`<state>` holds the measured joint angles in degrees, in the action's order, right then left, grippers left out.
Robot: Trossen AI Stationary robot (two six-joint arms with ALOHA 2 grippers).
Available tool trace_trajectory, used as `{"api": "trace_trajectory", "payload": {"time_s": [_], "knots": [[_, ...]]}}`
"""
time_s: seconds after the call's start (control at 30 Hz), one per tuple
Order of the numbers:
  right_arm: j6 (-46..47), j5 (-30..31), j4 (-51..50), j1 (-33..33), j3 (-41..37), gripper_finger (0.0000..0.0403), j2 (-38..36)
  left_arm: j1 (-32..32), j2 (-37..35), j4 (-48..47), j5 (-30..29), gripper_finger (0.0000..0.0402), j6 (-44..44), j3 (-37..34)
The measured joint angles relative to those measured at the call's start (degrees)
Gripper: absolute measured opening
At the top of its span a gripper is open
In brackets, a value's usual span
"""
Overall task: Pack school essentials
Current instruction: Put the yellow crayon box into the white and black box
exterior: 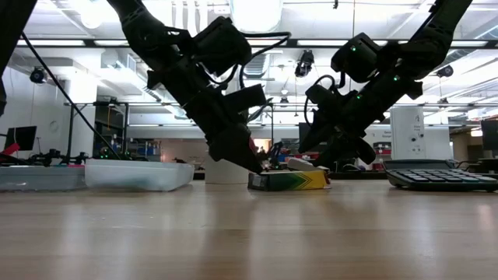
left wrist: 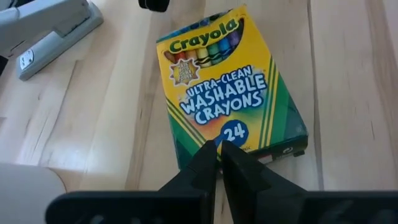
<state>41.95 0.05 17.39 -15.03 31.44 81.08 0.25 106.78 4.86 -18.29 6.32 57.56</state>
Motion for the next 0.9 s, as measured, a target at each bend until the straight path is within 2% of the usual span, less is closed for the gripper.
{"api": "trace_trajectory", "payload": {"time_s": [0.53,0.9], "knots": [[1.6,-0.2,-1.6,0.0,0.0,0.0219,0.0,-0.6,-0.1,-1.5,-0.2,0.0010,0.0,-0.2],[1.5,-1.7,-2.1,0.2,0.0,0.0219,0.0,-2.4,-3.4,-3.7,-0.1,0.0010,0.0,-0.3]]}}
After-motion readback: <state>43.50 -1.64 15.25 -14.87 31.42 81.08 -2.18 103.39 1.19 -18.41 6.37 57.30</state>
